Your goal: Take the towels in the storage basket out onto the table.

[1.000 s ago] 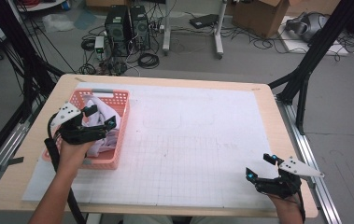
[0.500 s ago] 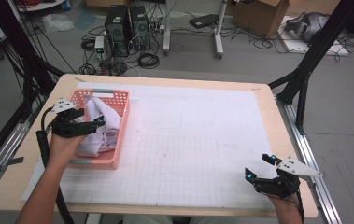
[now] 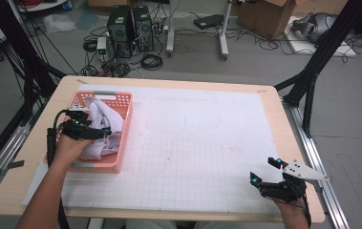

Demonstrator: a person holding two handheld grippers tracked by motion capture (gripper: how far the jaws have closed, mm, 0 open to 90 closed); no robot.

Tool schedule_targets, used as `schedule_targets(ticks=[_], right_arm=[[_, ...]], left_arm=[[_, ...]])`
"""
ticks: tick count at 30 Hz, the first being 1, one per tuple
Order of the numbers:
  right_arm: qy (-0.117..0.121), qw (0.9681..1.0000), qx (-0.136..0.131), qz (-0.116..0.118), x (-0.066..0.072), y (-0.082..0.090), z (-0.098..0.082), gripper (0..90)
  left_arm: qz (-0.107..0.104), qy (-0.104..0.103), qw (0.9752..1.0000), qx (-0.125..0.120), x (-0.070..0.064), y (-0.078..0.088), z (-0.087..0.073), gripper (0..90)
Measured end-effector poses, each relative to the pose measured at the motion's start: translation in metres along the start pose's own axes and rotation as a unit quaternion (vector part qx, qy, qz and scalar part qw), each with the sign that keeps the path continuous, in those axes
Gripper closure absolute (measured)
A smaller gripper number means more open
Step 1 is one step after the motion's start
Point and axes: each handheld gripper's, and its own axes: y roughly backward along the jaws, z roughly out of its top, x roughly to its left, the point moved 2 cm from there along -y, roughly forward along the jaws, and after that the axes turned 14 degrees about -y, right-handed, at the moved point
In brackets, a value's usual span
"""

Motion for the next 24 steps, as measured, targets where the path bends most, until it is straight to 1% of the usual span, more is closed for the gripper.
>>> schedule_targets(ticks=[2, 4, 6, 7, 8, 9, 11, 12, 13, 14, 16, 17, 19, 20, 23, 24], right_arm=[[0.0, 1.0, -0.001, 0.0, 0.0, 0.0, 0.0, 8.2], [-0.001, 1.0, 0.001, -0.001, 0.0, 0.0, 0.0, 8.2], [0.003, 1.0, 0.0, 0.0, 0.001, -0.001, 0.0, 8.2], [0.003, 1.0, 0.0, -0.001, 0.001, -0.001, 0.0, 8.2], [0.004, 1.0, 0.0, -0.001, 0.002, -0.001, 0.0, 8.2], [0.005, 1.0, 0.001, 0.0, 0.002, -0.001, 0.0, 8.2], [0.005, 1.0, 0.003, -0.002, 0.002, -0.001, -0.001, 8.2], [0.006, 1.0, 0.003, -0.002, 0.001, -0.001, -0.001, 8.2], [0.003, 1.0, 0.004, -0.002, 0.001, -0.001, -0.001, 8.2], [0.005, 1.0, 0.004, -0.003, 0.001, -0.001, -0.001, 8.2], [0.005, 1.0, 0.005, -0.002, 0.001, -0.001, -0.001, 8.2], [0.005, 1.0, 0.006, -0.002, 0.002, -0.001, -0.002, 8.2], [0.007, 0.9999, 0.007, -0.002, 0.001, -0.001, -0.002, 8.2], [0.005, 1.0, 0.007, -0.003, 0.001, -0.001, -0.002, 8.2], [0.004, 1.0, 0.007, -0.002, 0.001, -0.001, -0.002, 8.2], [0.005, 1.0, 0.005, -0.002, 0.001, -0.001, -0.002, 8.2]], left_arm=[[-0.004, 0.002, 0.9999, 0.009, 0.0, -0.003, -0.001, 11.2], [-0.014, 0.003, 0.9993, 0.034, 0.0, -0.008, -0.003, 9.6], [-0.021, 0.001, 0.9986, 0.048, 0.0, -0.012, -0.005, 7.8], [-0.026, 0.002, 0.9976, 0.063, 0.001, -0.016, -0.006, 6.8], [-0.026, 0.002, 0.9976, 0.063, 0.001, -0.016, -0.006, 5.8], [-0.026, 0.002, 0.9969, 0.074, 0.0, -0.019, -0.008, 4.9], [-0.025, -0.012, 0.9955, 0.091, -0.003, -0.024, -0.01, 2.4], [-0.025, -0.012, 0.9955, 0.091, -0.003, -0.024, -0.01, 1.7], [-0.015, -0.028, 0.9924, 0.119, -0.005, -0.029, -0.013, 1.7], [-0.009, -0.027, 0.9914, 0.128, -0.004, -0.032, -0.015, 1.7], [-0.009, -0.017, 0.9907, 0.135, -0.002, -0.035, -0.016, 1.9], [-0.009, -0.012, 0.9911, 0.132, 0.0, -0.035, -0.016, 2.8], [-0.008, -0.011, 0.9912, 0.131, 0.001, -0.035, -0.016, 5.7], [-0.008, -0.009, 0.9915, 0.129, 0.003, -0.034, -0.017, 8.7], [-0.009, -0.011, 0.9916, 0.128, 0.005, -0.033, -0.017, 16.7], [-0.007, -0.015, 0.9916, 0.128, 0.006, -0.033, -0.017, 19.7]])
